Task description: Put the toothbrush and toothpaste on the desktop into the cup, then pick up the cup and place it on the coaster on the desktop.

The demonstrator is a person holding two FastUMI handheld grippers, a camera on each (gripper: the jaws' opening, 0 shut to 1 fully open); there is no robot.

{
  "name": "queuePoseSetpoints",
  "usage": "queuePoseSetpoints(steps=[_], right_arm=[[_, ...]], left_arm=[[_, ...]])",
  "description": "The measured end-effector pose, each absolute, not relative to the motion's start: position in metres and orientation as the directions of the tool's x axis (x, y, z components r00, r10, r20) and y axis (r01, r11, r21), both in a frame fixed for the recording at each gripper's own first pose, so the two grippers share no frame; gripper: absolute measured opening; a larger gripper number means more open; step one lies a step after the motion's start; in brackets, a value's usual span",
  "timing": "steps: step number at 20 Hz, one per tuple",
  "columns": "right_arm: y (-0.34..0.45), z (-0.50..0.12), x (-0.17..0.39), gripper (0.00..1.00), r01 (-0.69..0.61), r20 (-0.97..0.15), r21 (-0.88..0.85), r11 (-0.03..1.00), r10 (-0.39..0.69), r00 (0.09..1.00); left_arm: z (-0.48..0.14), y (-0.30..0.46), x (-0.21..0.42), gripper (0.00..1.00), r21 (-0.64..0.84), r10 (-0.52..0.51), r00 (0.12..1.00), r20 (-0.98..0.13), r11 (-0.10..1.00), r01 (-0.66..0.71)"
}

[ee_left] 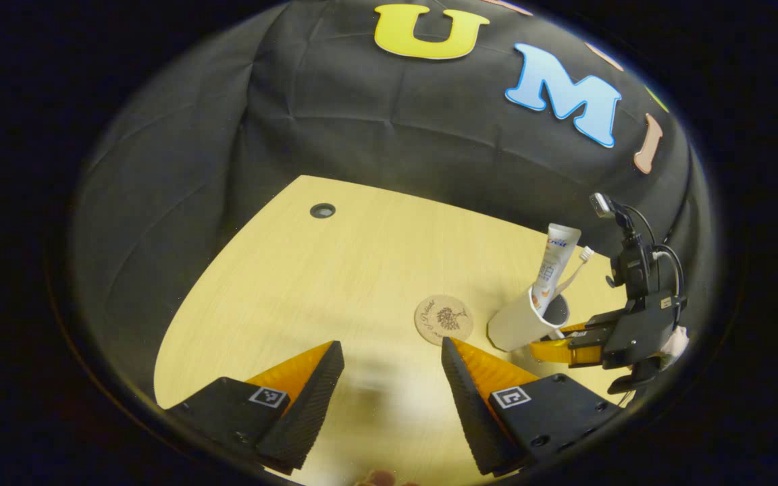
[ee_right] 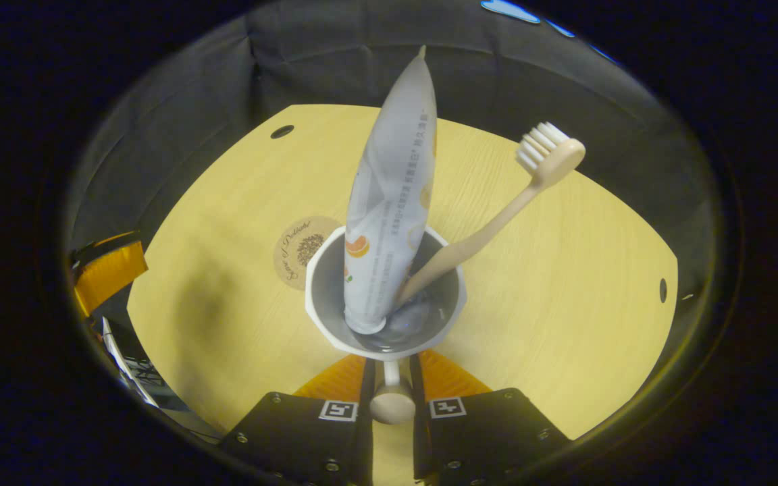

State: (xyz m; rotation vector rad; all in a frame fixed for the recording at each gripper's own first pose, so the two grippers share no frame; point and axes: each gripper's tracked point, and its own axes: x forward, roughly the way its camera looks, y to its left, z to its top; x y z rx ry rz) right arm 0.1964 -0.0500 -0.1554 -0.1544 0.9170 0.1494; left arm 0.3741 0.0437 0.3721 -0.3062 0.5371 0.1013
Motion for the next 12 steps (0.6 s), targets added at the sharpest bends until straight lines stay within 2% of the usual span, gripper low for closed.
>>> queuePoseSetpoints(steps=[8,12], right_arm=[[-0.003,-0.131,0.221,0.23,-0.236,-0.763,-0.056,0.97,0.111,0.637],[0.012,-0.14,0.234,0.23,-0.266,-0.765,-0.062,0.962,0.126,0.632]], left_arm=[[0.362,0.076,0.337,0.94,-0.263,0.055,0.848,-0.527,0.938,-0.225],[0.362,0.095,0.323,0.94,-0.259,0.082,0.841,-0.535,0.931,-0.256]])
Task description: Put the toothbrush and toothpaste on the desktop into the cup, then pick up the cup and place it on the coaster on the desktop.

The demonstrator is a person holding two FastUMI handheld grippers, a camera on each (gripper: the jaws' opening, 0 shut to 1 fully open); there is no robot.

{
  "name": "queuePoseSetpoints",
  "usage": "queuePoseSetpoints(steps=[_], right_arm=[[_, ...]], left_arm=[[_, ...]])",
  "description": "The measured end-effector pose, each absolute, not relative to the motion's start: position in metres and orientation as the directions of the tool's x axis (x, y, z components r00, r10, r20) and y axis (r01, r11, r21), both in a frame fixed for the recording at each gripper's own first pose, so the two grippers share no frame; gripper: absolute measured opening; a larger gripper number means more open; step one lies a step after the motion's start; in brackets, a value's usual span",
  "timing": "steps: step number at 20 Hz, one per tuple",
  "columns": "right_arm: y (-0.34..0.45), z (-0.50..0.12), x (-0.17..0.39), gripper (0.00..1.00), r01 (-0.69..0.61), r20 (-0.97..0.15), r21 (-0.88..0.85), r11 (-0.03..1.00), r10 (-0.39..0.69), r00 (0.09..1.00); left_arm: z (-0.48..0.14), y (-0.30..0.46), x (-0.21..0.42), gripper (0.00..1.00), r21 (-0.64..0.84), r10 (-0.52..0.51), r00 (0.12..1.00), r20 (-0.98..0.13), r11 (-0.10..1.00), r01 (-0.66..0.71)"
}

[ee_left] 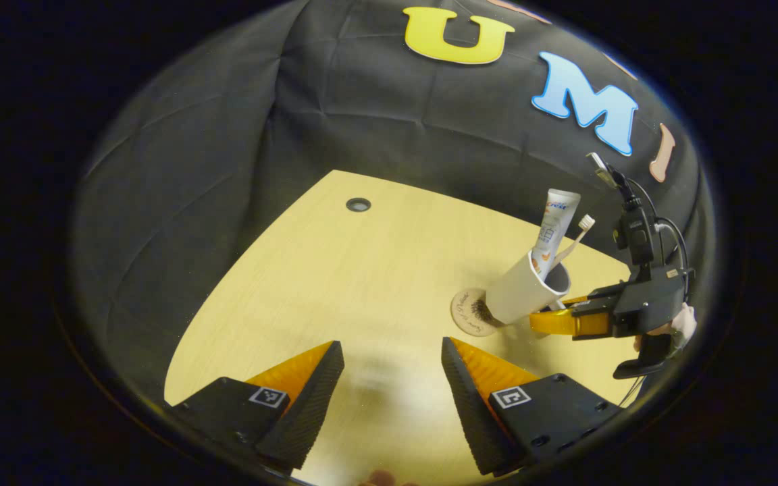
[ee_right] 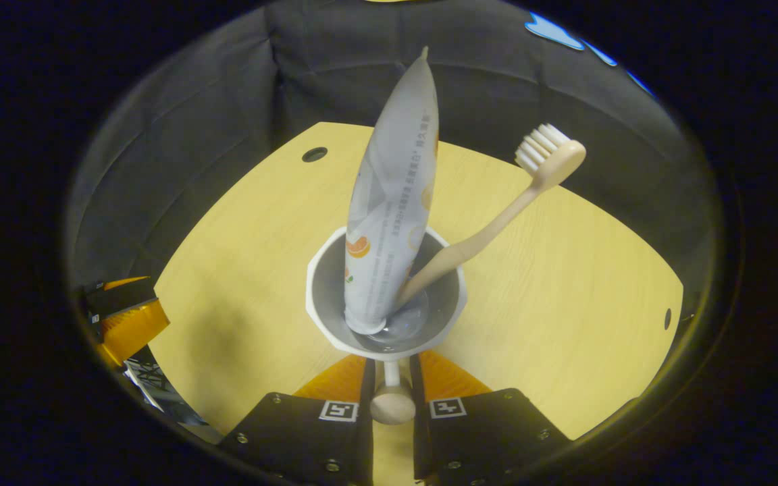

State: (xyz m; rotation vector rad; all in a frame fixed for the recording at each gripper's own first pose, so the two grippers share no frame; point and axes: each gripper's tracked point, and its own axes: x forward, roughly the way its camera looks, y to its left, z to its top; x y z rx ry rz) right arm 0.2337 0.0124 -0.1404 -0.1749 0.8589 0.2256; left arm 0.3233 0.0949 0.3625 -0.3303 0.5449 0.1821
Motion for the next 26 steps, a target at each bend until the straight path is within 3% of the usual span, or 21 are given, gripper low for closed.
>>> queuePoseSetpoints(steps=[17,18,20,26], right_arm=[[0.062,-0.174,0.231,0.22,-0.295,-0.767,-0.15,0.943,0.077,0.637],[0.063,-0.173,0.228,0.36,-0.29,-0.765,-0.146,0.946,0.078,0.639],[0.061,-0.167,0.229,0.32,-0.283,-0.761,-0.133,0.95,0.086,0.643],[0.054,-0.14,0.21,0.33,-0.265,-0.746,-0.111,0.958,0.096,0.659]], left_arm=[[0.37,0.109,0.303,0.94,-0.26,0.154,0.814,-0.559,0.9,-0.35],[0.371,0.108,0.304,0.94,-0.258,0.153,0.816,-0.558,0.902,-0.346],[0.372,0.109,0.306,0.94,-0.249,0.149,0.82,-0.553,0.909,-0.333],[0.375,0.105,0.312,0.94,-0.237,0.124,0.838,-0.531,0.928,-0.287]])
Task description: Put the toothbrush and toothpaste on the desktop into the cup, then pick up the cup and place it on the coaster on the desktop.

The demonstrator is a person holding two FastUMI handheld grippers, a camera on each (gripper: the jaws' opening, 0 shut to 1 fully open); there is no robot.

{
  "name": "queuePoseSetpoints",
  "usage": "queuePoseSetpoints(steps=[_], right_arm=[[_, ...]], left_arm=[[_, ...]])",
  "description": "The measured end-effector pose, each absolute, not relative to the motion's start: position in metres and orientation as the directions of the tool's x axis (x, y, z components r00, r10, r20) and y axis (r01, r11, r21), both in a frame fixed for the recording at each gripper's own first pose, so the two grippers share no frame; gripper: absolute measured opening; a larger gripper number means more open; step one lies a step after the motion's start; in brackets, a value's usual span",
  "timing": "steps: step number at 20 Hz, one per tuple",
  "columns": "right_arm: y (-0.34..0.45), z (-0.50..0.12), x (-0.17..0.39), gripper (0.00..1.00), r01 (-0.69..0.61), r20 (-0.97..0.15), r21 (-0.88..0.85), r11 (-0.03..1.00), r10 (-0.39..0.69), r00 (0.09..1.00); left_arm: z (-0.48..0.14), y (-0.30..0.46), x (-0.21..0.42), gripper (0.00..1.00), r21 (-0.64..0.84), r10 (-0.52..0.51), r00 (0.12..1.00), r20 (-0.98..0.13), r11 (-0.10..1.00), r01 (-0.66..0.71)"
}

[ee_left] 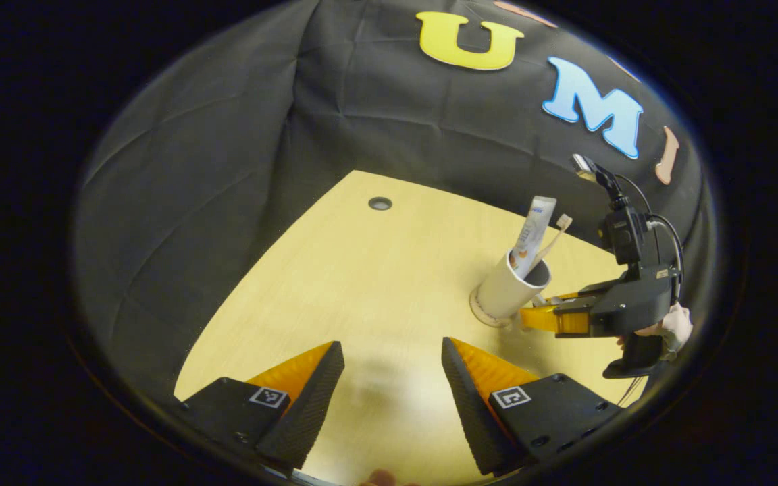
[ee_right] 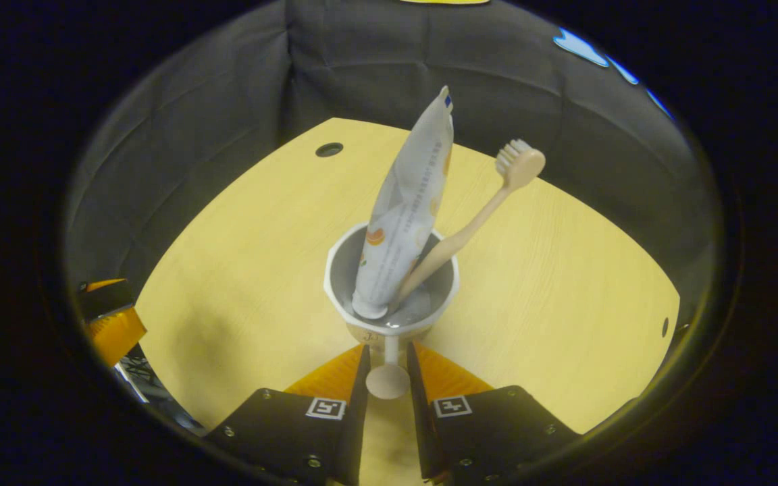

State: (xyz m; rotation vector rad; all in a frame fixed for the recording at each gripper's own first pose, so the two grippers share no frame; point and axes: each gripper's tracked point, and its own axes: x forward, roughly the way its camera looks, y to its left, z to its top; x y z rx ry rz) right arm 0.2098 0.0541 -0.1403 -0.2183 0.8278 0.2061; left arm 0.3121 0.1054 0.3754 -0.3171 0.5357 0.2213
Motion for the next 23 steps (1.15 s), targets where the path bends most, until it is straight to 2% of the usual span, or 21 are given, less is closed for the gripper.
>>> queuePoseSetpoints(steps=[7,11,17,23], right_arm=[[0.04,-0.105,0.164,0.32,-0.204,-0.693,-0.058,0.977,0.108,0.713],[0.016,-0.064,0.133,0.33,-0.116,-0.604,-0.067,0.991,0.052,0.795],[-0.01,0.046,0.086,0.31,0.041,-0.343,-0.025,0.999,-0.047,0.938],[-0.023,0.169,0.04,0.32,0.125,-0.04,0.055,0.991,-0.123,0.992]], left_arm=[[0.372,0.085,0.36,0.93,-0.209,0.054,0.877,-0.478,0.962,-0.173],[0.391,0.05,0.389,0.93,-0.181,-0.01,0.915,-0.403,0.981,-0.069],[0.502,0.009,0.396,0.93,-0.127,-0.045,0.983,-0.178,0.992,0.022],[0.631,-0.02,0.368,0.93,-0.043,-0.056,0.994,0.092,0.997,0.06]])
